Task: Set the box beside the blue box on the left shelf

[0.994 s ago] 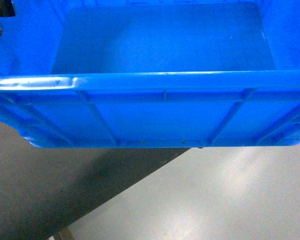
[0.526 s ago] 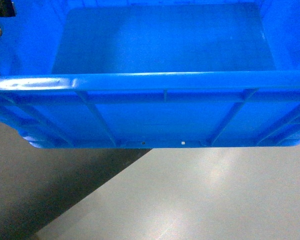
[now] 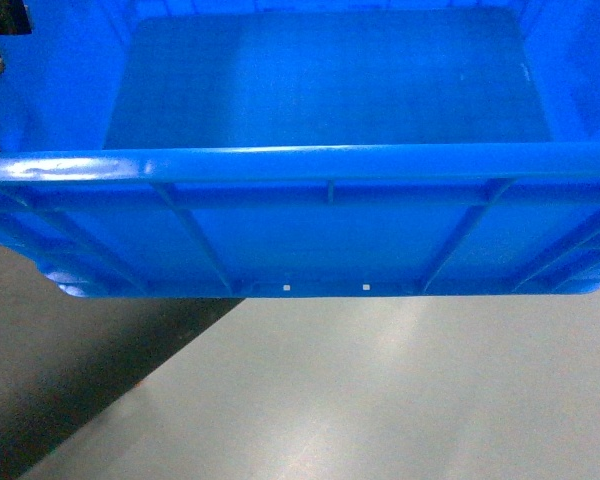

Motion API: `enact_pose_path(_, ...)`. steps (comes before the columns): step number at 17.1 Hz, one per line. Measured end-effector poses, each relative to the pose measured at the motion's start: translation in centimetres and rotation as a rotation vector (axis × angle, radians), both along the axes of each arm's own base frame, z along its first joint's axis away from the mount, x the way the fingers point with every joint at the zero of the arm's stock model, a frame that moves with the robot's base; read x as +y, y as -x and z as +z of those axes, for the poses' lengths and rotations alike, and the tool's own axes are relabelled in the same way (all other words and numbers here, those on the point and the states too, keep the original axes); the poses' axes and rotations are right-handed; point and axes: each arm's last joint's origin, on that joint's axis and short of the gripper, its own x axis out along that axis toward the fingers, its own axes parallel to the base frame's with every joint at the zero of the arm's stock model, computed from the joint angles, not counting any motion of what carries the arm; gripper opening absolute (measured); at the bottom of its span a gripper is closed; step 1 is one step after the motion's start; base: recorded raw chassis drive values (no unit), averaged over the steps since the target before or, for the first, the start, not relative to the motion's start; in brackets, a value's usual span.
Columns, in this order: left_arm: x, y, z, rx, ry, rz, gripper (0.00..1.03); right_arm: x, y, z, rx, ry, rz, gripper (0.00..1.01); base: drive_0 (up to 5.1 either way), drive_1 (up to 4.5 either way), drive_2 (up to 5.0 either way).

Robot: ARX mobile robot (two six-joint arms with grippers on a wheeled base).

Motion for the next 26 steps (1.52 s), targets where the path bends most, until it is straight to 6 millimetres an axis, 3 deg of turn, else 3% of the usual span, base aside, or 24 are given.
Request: enact_pose_path(26, -0.02, 0.00, 0.02, -0.002, 0.000, -0.001, 0.16, 0.00, 0.00, 0.00, 0.000, 0.000, 0.000, 0.20, -1.5, -1.46, -1.5)
